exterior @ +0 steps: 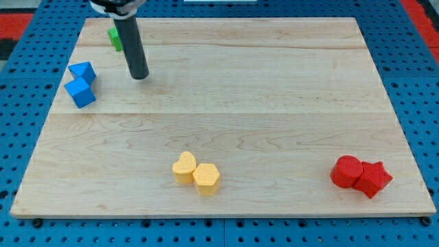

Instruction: Push the green circle to the right side of green star

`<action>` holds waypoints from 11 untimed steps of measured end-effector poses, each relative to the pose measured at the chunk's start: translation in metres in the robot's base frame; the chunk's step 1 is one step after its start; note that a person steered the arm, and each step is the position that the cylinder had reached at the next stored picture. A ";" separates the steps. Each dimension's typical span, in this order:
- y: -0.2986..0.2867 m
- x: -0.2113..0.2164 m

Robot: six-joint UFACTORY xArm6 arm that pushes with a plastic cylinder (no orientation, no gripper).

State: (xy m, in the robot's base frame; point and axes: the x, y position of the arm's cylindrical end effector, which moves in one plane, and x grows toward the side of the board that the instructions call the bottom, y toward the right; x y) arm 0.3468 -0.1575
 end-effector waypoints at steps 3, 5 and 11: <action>-0.089 -0.057; -0.099 -0.128; -0.132 -0.119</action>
